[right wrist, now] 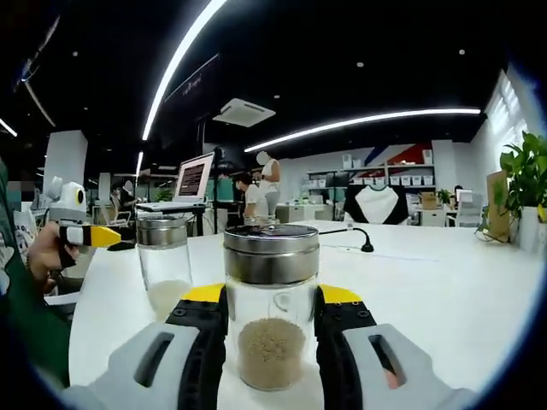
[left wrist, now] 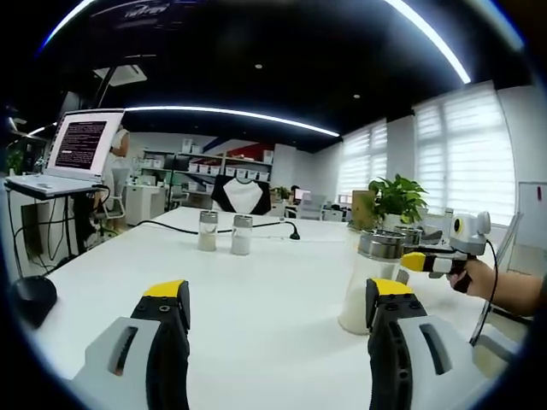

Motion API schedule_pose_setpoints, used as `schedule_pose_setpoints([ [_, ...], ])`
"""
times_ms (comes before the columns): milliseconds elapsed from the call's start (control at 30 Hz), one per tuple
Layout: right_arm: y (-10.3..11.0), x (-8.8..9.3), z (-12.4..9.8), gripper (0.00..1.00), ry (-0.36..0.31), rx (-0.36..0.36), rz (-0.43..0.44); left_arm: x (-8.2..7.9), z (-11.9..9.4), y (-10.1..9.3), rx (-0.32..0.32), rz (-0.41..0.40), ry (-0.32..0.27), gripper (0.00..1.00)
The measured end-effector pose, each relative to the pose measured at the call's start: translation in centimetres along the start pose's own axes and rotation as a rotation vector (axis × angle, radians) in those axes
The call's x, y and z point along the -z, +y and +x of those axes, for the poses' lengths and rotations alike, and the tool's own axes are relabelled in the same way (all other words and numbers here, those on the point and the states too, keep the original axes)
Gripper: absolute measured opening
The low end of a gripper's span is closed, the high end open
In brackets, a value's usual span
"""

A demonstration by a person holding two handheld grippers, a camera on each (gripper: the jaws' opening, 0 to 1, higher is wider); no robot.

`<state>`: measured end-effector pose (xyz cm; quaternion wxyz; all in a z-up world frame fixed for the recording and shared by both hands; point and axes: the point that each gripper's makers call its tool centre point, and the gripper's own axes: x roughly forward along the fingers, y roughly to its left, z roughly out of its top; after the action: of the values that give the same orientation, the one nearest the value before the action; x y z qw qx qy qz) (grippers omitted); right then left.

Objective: Rotate the seasoning bottle until the label or dispensing opening points toward the visible target arrow and the bottle remains upright within the marked orientation range

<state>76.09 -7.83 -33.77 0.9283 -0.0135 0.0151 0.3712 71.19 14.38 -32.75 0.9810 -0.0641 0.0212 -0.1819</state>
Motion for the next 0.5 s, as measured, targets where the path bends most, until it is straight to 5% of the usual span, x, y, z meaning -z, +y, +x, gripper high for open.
schedule_pose_setpoints([
  [500, 2.8, 0.2, -1.6, 0.38, -0.005, -0.021, -0.004, -0.2, -0.1, 0.2, -0.003, 0.000, -0.009, 0.89],
])
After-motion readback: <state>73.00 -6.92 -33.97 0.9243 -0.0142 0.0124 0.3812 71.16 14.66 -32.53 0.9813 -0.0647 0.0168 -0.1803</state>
